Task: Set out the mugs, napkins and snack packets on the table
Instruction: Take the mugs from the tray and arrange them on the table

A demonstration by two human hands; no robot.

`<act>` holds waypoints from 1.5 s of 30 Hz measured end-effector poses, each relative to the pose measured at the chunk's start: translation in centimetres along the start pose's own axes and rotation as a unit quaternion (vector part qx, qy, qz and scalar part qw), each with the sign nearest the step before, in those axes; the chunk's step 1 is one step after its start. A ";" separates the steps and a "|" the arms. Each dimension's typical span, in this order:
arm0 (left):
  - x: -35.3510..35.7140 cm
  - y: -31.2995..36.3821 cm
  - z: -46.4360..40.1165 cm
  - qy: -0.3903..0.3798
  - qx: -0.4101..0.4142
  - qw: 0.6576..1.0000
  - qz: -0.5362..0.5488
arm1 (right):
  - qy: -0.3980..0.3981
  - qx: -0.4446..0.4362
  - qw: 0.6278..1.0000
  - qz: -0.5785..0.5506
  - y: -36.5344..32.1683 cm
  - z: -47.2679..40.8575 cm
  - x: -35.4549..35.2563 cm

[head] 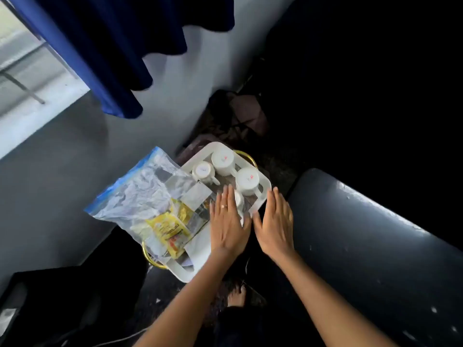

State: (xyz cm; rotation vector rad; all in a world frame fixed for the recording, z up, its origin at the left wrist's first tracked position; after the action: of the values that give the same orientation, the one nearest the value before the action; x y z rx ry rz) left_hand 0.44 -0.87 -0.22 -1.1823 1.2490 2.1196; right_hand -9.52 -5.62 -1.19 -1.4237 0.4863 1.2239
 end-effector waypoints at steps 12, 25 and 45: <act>3.9 0.5 -7.9 0.054 -0.072 0.994 0.068 | -0.031 -0.020 0.994 -0.102 3.2 -6.8 4.3; 3.3 3.8 -7.0 0.138 -0.148 0.946 0.254 | -0.070 0.051 0.937 -0.339 3.0 -7.9 1.5; 9.1 11.0 -0.2 -0.141 -0.226 0.843 0.467 | 0.107 0.159 0.809 -0.556 14.1 1.4 -5.9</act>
State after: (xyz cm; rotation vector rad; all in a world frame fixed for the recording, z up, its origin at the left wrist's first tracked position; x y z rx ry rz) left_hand -12.12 -7.29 -2.23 -0.3187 1.3740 3.2854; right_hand -24.11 -10.20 -2.50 -1.2137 -0.0549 0.0177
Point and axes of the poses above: each hand's wrist, its own z-axis away from the middle knuckle, its own x-axis out of the palm, y = z × x, the point moved 1 cm from there along -z, towards the middle knuckle, and after that the axes turned 2 degrees about -x, right-handed, at the moved point
